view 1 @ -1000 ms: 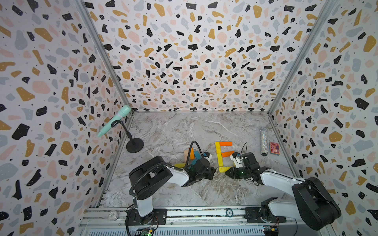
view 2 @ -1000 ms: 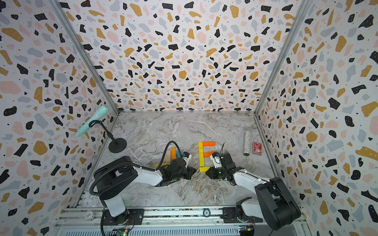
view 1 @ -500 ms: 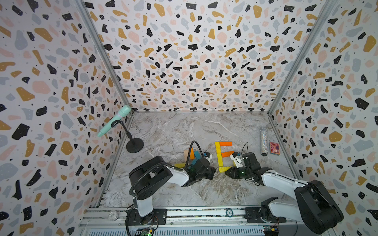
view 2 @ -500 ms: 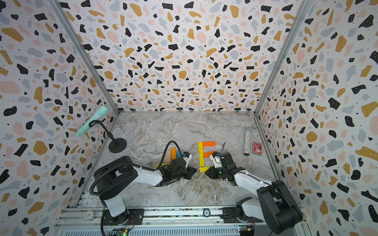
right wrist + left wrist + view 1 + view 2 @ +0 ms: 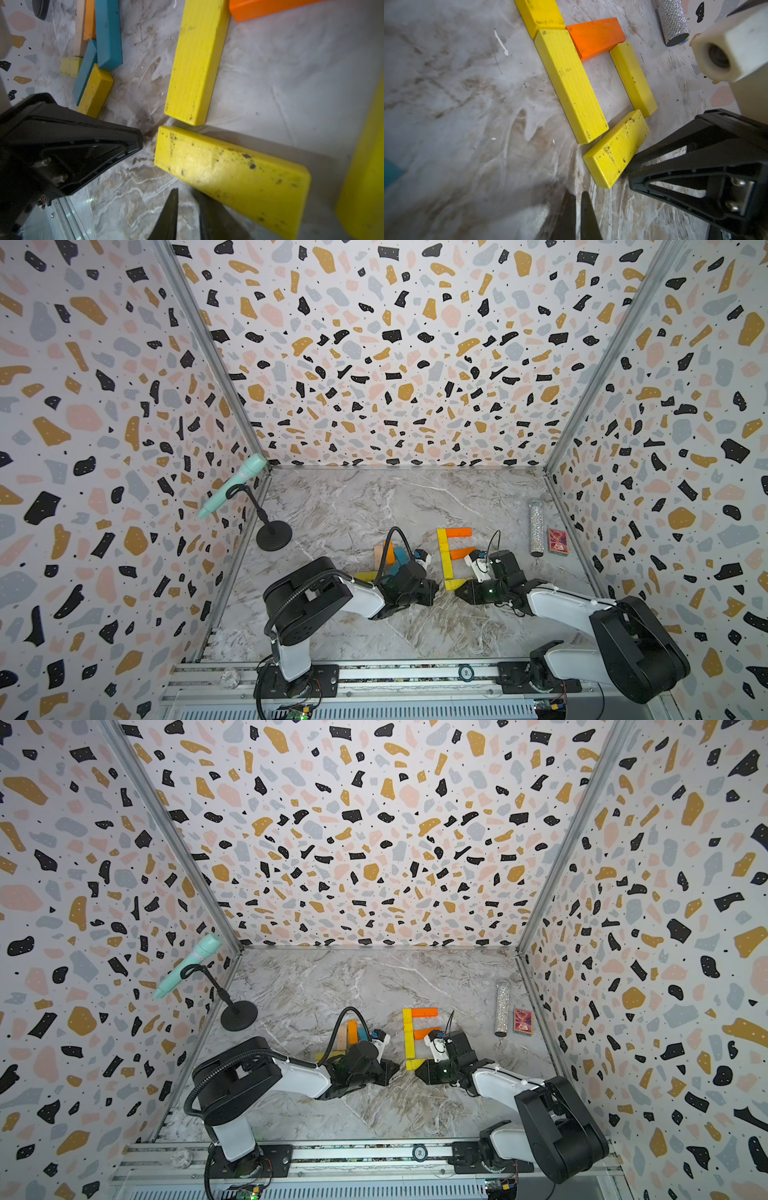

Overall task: Assemble the number 6 with building blocks
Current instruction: Assemble the building block at the center of the board.

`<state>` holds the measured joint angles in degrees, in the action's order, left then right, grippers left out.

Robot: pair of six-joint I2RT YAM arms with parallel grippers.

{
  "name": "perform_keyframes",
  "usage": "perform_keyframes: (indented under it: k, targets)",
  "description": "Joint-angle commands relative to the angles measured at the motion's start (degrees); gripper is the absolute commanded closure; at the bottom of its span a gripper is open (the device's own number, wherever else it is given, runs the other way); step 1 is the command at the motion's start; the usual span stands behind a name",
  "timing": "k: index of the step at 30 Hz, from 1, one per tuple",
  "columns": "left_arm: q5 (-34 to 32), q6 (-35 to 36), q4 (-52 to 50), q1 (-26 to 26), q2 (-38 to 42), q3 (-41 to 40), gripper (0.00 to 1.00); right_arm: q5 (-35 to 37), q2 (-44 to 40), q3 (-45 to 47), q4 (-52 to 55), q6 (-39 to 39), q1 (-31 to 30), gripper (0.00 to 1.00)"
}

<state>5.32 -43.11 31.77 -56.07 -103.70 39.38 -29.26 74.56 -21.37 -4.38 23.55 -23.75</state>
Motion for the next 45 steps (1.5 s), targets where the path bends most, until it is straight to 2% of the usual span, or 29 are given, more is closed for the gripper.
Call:
perform_keyframes:
  k: [1,13,18,21,23,25,27,30,32,33,35,36,38,42,45]
  targets:
    - [0.21,0.49,1.63,-0.37,-0.54,1.06,1.0,0.93,1.29,0.1,0.43,0.31,-0.09,0.79]
    - [0.38,0.4,1.87,-0.42,-0.71,1.08,1.0,1.39,0.01,-0.28,1.77,0.18,0.37,0.79]
    - [0.11,0.3,1.54,-0.4,-0.24,0.98,1.0,3.15,-7.1,-1.4,6.32,0.85,1.27,0.8]
    - [-1.03,-0.39,2.2,-0.4,1.65,-0.05,1.0,4.03,-16.76,-0.52,8.5,2.85,5.88,0.85]
    - [-1.19,-0.25,2.09,-0.42,2.68,-0.33,1.0,3.69,-22.64,0.35,9.8,3.78,11.08,0.87]
    - [-0.8,0.31,1.5,-0.37,2.67,0.19,1.0,2.94,-24.23,-0.22,12.74,2.2,15.46,0.87]
    - [-0.35,0.02,2.28,-0.38,2.27,-0.03,1.0,0.91,-22.5,-0.88,13.97,0.16,17.94,0.87]
    - [-0.22,0.05,2.68,-0.44,1.6,-0.16,1.0,-2.32,-18.94,-1.47,13.3,-0.51,17.1,0.87]
    - [-0.4,0.05,2.99,-0.36,1.26,-0.26,1.0,0.85,-18.09,-1.86,13.94,-0.3,14.47,0.87]
    - [-0.19,0.12,3.04,-0.38,0.98,-0.18,1.0,4.64,-17.34,-2.44,14.93,0.11,12.9,0.86]
    - [0.2,0.13,3.16,-0.44,0.45,-0.07,1.0,6.0,-16.11,-2.48,14.06,0.83,12.7,0.86]
    - [0.3,0.0,3.35,-0.59,0.35,-0.09,1.0,6.71,-16.0,-2.46,13.25,1.39,12.97,0.85]
    - [0.23,-0.03,3.49,-0.69,0.34,-0.47,1.0,8.65,-16.28,-2.81,12.61,1.84,13.64,0.75]
    - [-0.4,-0.22,4.23,-0.77,-0.08,-0.83,1.0,8.17,-15.12,-3.8,11.31,0.19,16.63,0.72]
    - [0.16,-0.44,5.03,-0.73,-1.44,-0.32,1.0,8.0,-10.82,-5.63,10.84,-2.54,16.98,0.64]
